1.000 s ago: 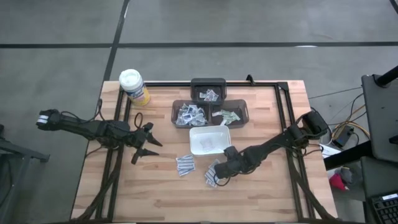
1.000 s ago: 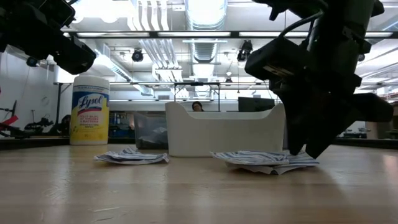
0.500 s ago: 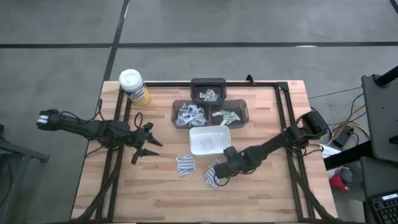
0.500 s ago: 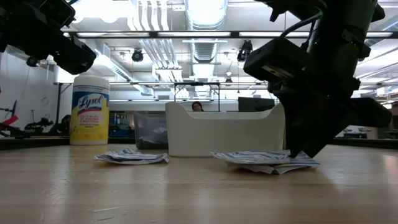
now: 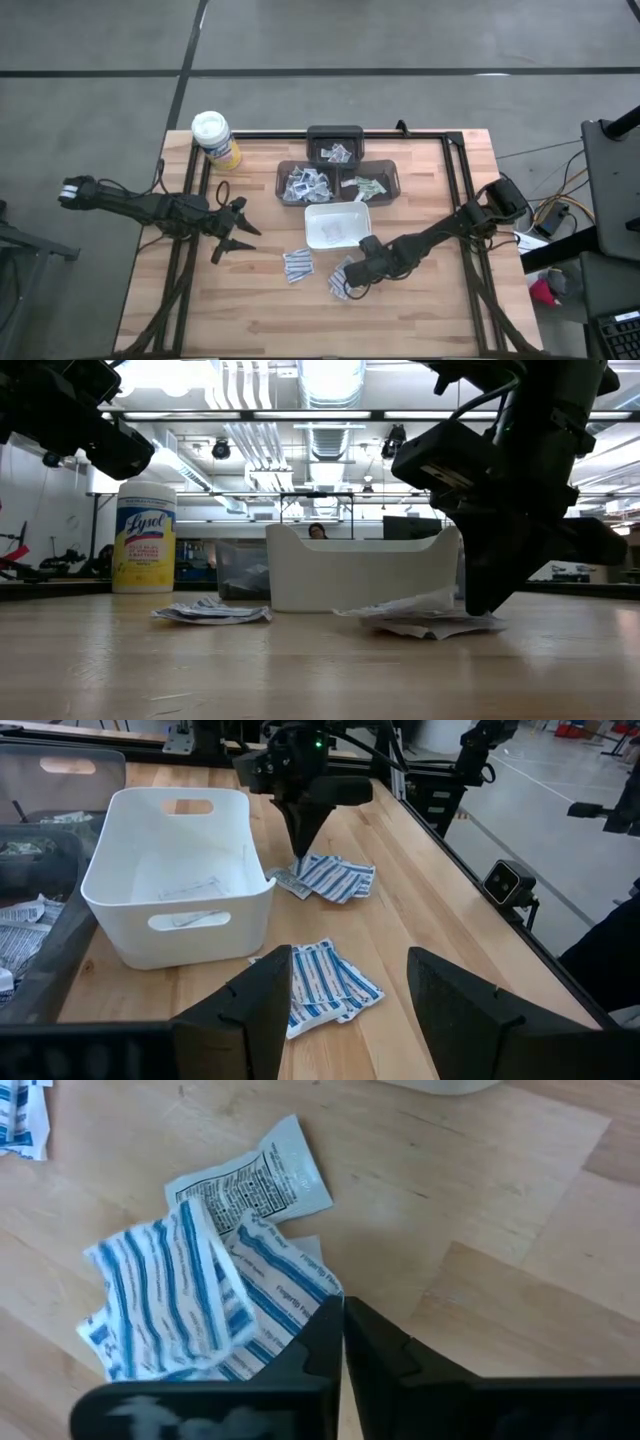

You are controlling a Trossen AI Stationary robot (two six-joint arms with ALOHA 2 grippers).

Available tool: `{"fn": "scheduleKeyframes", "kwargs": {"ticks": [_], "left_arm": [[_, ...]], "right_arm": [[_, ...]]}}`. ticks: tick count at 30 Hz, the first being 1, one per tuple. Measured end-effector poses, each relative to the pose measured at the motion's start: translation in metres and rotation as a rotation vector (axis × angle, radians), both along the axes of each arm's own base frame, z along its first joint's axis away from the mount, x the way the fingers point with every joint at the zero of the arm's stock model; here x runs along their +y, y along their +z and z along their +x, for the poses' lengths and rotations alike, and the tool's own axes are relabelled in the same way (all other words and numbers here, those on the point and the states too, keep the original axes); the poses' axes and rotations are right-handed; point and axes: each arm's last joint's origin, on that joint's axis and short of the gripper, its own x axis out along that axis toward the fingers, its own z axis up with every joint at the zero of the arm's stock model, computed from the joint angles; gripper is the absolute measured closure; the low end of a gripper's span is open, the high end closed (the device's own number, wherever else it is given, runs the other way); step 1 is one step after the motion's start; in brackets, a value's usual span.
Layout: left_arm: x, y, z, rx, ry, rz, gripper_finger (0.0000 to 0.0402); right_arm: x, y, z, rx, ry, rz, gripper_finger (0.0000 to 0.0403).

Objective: Pick & Place First Aid Supplies
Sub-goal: Put the blue bandage into the white bin

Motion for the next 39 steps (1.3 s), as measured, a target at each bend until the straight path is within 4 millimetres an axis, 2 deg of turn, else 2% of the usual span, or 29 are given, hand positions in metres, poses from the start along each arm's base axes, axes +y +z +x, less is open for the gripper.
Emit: {"fn": "scheduleKeyframes", "kwargs": {"ticks": [6,9,15,28,34,39], "left_arm": [[0.000,0.000,0.000,0.000,0.000,0.000,0.0204],[0.000,0.000,0.000,0.001,0.000,0.001,0.0204],[0.000,0.000,0.000,0.001,-0.001,0.003,0.0204],[0.000,-0.001,0.000,0.008,0.000,0.004,0.0204],[0.000,-0.001,0.000,0.009,-0.001,0.005,0.0204],[0.000,-0.001,0.000,0.009,-0.001,0.006,0.0204]], "right_arm": [[0.000,0.002,0.000,-0.004,0.000,0.001,0.0394],[-0.001,0.010,-0.002,-0.023,0.011,0.005,0.0394],[-0.005,0.040,-0.013,-0.022,0.042,-0.009,0.0395],[-0.016,0.118,-0.040,0.251,0.231,-0.159,0.0395],[-0.020,0.134,-0.047,0.340,0.252,-0.215,0.0395],[-0.021,0.138,-0.048,0.351,0.257,-0.222,0.0395]]}}
